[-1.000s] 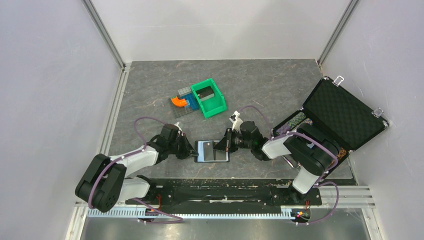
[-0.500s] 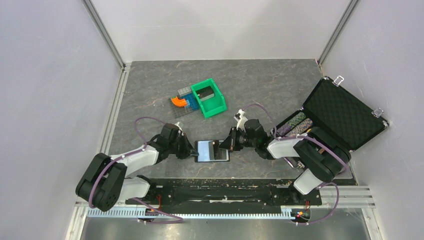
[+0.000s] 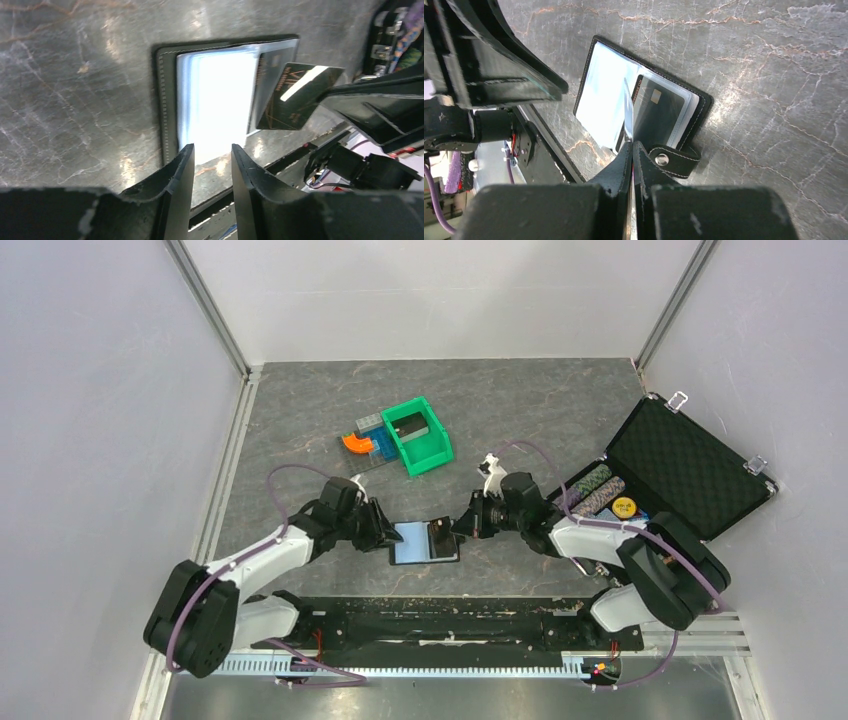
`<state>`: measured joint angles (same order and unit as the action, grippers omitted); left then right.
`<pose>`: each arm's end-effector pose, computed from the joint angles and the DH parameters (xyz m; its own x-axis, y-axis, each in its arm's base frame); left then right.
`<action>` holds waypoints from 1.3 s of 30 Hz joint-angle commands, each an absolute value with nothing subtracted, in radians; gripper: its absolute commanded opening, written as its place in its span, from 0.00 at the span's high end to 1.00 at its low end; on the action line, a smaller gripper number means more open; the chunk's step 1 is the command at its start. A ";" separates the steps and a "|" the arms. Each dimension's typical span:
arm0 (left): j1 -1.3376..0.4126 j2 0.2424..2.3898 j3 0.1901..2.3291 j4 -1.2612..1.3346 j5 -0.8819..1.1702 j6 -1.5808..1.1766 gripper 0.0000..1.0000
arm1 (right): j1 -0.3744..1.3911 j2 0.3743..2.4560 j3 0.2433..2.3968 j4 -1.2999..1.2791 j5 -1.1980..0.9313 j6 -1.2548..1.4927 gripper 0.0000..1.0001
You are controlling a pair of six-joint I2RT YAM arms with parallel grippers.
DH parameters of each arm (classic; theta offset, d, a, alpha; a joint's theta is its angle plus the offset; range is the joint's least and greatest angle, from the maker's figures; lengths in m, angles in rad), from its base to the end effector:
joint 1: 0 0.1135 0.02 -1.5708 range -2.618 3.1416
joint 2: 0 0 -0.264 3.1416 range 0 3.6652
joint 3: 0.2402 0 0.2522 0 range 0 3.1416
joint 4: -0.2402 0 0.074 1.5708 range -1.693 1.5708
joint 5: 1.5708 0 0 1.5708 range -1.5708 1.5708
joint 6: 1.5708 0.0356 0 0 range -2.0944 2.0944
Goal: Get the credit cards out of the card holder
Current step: Remove the credit card from the card holder, then place the credit card in the storage box.
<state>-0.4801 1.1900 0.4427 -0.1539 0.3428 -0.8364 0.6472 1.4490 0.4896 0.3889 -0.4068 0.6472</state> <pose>0.1799 -0.1072 0.1518 -0.9262 -0.3058 -0.2203 -0.1007 0.7640 -0.6373 0.2049 0.1725 0.1518 -0.8378 0.0609 -0.5426 -0.3939 0.6207 0.6779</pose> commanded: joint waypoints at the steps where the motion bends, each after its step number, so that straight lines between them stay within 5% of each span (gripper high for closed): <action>1: -0.485 1.109 0.529 -0.222 0.366 -0.764 0.59 | 0.626 1.398 0.518 0.359 -0.475 0.561 1.00; 11: -0.486 0.970 0.537 -0.096 0.537 -0.638 0.56 | 0.609 1.393 0.547 0.323 -0.814 0.435 1.00; 20: -0.490 1.096 0.639 -0.095 0.849 -0.594 0.56 | 0.609 1.335 0.455 0.522 -1.053 0.524 1.00; 28: -0.522 1.181 0.707 -0.179 0.913 -0.515 0.60 | 0.610 1.355 0.370 0.868 -1.111 0.763 1.00; 39: -0.567 1.225 0.727 -0.210 0.958 -0.485 0.64 | 0.612 1.370 0.354 0.940 -1.116 0.813 1.00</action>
